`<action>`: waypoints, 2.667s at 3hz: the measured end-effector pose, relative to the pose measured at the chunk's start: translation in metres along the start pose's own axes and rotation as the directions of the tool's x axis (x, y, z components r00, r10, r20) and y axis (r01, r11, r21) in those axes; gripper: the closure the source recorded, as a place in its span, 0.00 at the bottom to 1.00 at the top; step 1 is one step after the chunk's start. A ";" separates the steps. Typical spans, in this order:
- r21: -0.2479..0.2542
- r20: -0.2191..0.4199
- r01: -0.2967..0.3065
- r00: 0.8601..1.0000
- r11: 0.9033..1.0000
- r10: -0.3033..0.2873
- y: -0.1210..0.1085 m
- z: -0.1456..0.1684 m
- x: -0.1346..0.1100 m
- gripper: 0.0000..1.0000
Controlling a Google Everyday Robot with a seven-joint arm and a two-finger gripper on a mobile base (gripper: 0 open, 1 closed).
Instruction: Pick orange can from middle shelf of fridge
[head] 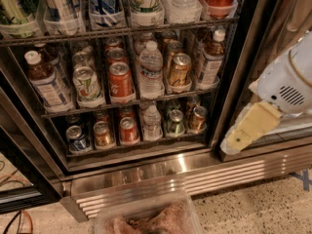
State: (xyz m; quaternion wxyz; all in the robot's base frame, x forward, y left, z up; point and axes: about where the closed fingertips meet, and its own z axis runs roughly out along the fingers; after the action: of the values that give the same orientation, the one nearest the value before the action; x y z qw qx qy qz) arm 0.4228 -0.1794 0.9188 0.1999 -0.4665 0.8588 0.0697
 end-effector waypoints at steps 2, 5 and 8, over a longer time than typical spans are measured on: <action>-0.066 0.026 -0.065 0.997 0.996 0.067 0.016 0.017 -0.003 0.00; -0.005 0.139 -0.237 0.962 0.971 0.236 0.010 0.104 -0.030 0.00; 0.007 0.190 -0.273 0.945 0.962 0.266 0.003 0.128 -0.045 0.00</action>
Offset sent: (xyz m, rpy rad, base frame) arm -0.0057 0.0134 -0.0139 0.0634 0.0480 -0.0286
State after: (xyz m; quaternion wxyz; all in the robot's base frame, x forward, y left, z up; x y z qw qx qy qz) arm 0.4779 -0.1035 0.8203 0.2760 -0.3327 0.8930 0.1255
